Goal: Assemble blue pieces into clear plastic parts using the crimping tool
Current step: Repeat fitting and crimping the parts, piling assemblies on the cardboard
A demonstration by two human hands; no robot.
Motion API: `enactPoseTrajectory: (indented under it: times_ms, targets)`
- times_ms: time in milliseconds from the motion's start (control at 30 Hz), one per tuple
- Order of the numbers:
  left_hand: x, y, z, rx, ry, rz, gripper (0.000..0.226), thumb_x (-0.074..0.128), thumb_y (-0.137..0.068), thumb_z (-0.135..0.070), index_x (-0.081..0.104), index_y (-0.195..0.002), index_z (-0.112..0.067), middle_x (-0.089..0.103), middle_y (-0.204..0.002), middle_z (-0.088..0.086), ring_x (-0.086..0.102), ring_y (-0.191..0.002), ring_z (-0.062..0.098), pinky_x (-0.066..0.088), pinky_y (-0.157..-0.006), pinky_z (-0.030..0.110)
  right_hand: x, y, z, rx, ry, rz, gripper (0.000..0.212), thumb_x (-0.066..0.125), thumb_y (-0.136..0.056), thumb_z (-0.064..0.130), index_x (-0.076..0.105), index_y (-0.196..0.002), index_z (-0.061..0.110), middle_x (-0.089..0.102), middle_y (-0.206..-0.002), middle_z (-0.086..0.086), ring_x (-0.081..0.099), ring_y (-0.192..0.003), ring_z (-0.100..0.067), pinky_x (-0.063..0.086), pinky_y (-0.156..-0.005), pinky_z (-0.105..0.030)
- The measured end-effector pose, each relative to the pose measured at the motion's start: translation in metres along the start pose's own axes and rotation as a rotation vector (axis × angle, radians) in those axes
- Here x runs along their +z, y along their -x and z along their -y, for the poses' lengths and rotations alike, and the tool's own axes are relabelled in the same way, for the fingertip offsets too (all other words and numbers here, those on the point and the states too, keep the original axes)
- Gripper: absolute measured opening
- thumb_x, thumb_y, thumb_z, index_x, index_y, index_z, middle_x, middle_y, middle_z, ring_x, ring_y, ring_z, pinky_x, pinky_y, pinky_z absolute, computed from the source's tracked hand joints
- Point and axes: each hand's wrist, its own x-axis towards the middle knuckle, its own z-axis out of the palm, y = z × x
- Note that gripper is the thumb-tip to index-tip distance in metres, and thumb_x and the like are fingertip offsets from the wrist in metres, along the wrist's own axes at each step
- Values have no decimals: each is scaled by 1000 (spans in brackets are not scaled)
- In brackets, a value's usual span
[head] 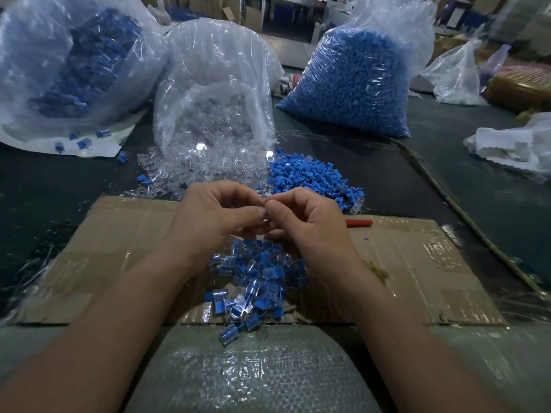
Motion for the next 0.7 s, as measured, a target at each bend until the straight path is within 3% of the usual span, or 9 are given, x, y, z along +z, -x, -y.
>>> enactPoseTrajectory:
  times_ms: [200,700]
  targets:
    - [-6,-4,0,-107,174,6,5,66,-54,-10,68,-57,-13,63,-52,5,60,-46,11,49,-44,18,-2,2,1,-190,103,56,38,67,-79,4,63,-95,38,67,-87,19,65,-86,-3,53,-78,-21]
    - [-6,-6,3,-218,248,102,10,65,-55,-4,70,-56,-12,66,-58,9,64,-49,14,51,-45,18,-5,1,-5,-363,270,-56,31,66,-78,2,64,-106,16,66,-91,10,65,-86,-5,54,-76,-21]
